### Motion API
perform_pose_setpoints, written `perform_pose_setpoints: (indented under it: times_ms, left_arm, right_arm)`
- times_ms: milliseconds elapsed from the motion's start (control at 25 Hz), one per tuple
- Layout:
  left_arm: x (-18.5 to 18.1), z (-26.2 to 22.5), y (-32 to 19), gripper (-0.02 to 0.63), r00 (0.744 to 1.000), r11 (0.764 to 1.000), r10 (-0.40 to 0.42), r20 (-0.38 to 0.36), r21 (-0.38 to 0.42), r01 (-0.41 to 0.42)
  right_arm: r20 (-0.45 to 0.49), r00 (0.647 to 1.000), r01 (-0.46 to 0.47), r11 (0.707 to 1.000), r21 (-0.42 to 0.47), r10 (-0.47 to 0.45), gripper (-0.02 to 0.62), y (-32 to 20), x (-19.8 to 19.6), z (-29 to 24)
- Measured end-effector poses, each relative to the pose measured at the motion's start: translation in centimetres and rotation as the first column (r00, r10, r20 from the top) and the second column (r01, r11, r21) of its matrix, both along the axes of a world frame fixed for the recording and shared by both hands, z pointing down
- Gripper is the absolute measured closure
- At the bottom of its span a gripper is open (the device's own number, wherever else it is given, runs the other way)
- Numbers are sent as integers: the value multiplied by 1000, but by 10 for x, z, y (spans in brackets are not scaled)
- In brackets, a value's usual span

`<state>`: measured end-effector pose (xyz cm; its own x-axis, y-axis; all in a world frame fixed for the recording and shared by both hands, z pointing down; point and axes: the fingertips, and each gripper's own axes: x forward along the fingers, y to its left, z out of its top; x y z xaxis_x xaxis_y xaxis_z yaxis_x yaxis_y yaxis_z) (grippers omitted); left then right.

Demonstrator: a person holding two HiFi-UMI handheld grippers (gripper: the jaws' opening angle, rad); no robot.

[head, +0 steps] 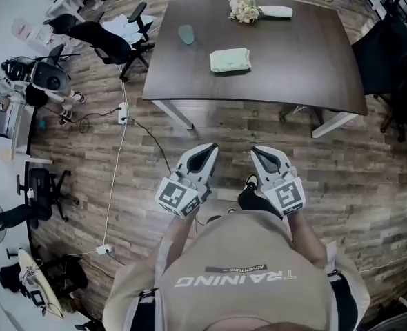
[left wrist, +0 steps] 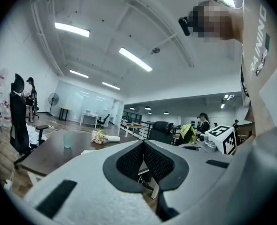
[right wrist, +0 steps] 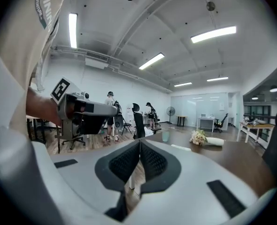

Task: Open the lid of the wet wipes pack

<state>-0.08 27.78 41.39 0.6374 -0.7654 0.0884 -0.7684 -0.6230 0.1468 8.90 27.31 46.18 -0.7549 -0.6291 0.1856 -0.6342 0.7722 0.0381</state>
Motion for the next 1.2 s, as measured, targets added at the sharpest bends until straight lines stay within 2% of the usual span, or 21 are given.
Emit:
perform_pose_setpoints:
  times_ms: [200,400,640,760,880,1200]
  left_arm:
    - [12,-21,-48,597,1000,1000,-14,-8,18,14]
    - [7,-13,-83,597,998,998,-64,-24,-1,64]
    - [-17,-5,-119,597,995,996,-85,-45,-34,84]
    - [-39,3,-139,597,997,997,-70,-36,-37,69]
    - [-54,11,-166,597,998,998,-47,-34,-53,45]
    - [-76,-16,-252,597,996,995,86,-32,46,-84]
  right_arm:
    - [59,998,41,998,-37,-38,580,-51,-2,-3]
    - [37,995,89,996,-18,-89,580,-91,-8,-3]
    - [19,997,70,996,-62,-69,580,-132,-18,10]
    - [6,998,57,998,-42,-57,580,-153,-38,3]
    - [-10,1000,3,999,-41,-4,580,-175,-50,-1]
    - [-73,992,-104,994,-19,102,580,-241,-75,-11]
